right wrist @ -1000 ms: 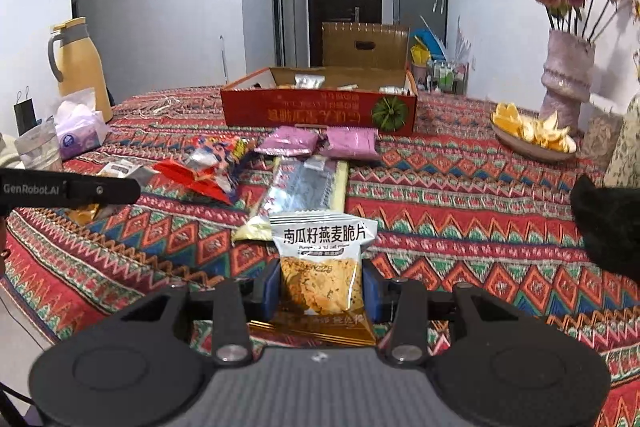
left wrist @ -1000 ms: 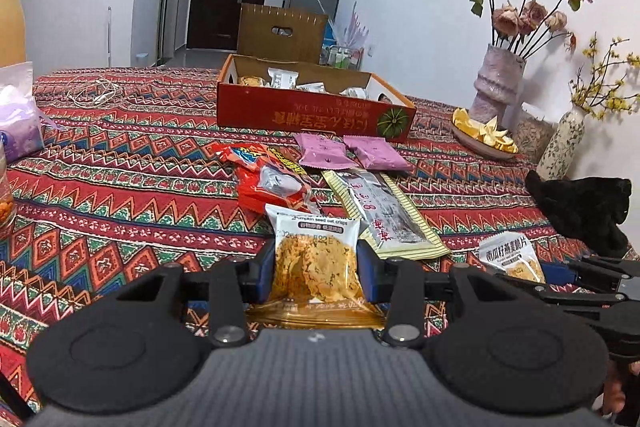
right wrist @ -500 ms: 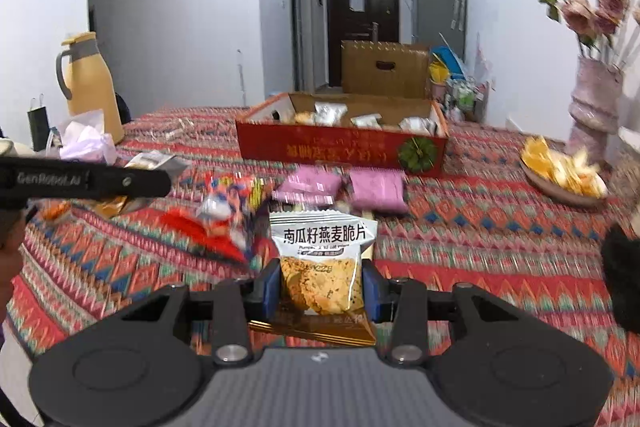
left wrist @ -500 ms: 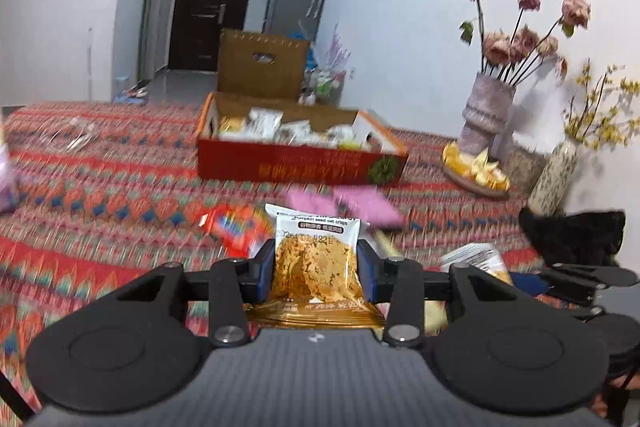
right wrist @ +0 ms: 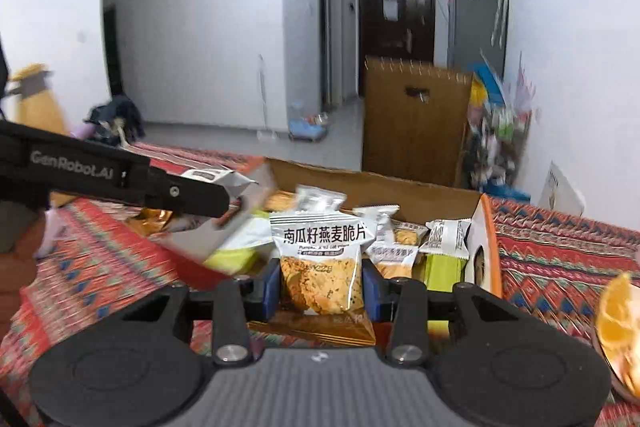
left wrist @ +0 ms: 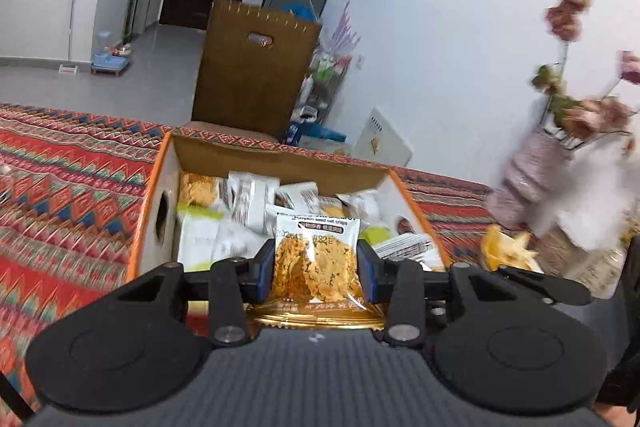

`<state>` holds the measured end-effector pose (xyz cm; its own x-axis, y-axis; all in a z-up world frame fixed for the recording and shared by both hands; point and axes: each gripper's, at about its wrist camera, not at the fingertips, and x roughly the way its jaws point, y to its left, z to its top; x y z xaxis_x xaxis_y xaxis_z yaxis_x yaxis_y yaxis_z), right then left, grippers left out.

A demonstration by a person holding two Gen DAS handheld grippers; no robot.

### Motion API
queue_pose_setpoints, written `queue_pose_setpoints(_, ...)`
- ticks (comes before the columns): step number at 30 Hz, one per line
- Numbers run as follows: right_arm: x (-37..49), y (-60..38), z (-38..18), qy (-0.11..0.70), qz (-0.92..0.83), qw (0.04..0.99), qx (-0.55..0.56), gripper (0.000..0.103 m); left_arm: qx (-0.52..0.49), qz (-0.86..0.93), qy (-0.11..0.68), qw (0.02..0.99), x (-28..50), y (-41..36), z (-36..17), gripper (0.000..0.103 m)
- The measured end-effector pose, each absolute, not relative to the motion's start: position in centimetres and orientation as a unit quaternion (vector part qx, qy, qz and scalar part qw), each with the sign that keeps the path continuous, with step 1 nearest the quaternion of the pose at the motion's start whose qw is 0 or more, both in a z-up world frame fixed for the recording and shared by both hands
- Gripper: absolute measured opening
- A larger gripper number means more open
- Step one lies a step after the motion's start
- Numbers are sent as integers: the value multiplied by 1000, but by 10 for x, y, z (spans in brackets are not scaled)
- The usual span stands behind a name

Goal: Organize snacks
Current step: 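Lift both held packets and carry them over the cardboard box, then open both grippers to drop the packets into the box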

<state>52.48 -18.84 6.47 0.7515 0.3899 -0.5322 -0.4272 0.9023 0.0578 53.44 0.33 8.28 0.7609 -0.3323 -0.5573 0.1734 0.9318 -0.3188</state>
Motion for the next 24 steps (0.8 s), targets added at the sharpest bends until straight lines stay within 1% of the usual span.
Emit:
queue_pose_setpoints(5,615,-168,36,347,214,913,-15,40,-109,-113,365,918,617,-6,48,41)
queue_pose_setpoints(8,643,-153,16,388,199,899,-30,40,-105,-107,388,909,644,-10,30,41)
queue_pose_setpoints(10,651,-147,8,400,186,896,-42,42,-105,-107,401,904,656,-13,21,44)
queue_pose_setpoints(11,654,-146,5,403,177,897,-45,46,-108,-100,406,902,660,-14,16,47)
queue_pose_setpoints(12,654,-147,3,404,172,897,-47,53,-111,-96,408,901,661,-15,14,47)
queue_pose_setpoints(13,652,-148,2,403,171,898,-47,56,-112,-100,411,899,665,-16,11,48)
queue_pose_setpoints(14,649,-150,2,399,173,899,-46,60,-114,-103,414,897,666,-16,10,52)
queue_pose_setpoints(15,645,-151,3,397,173,900,-48,62,-118,-106,415,896,665,-15,9,57)
queue_pose_setpoints(18,629,-157,14,379,169,907,-67,66,-117,-108,407,899,657,-12,15,59)
queue_pose_setpoints(22,615,-173,37,362,157,916,-71,68,-109,-100,396,906,636,-1,33,62)
queue_pose_setpoints(24,608,-182,50,354,151,920,-69,68,-104,-96,388,911,621,4,46,65)
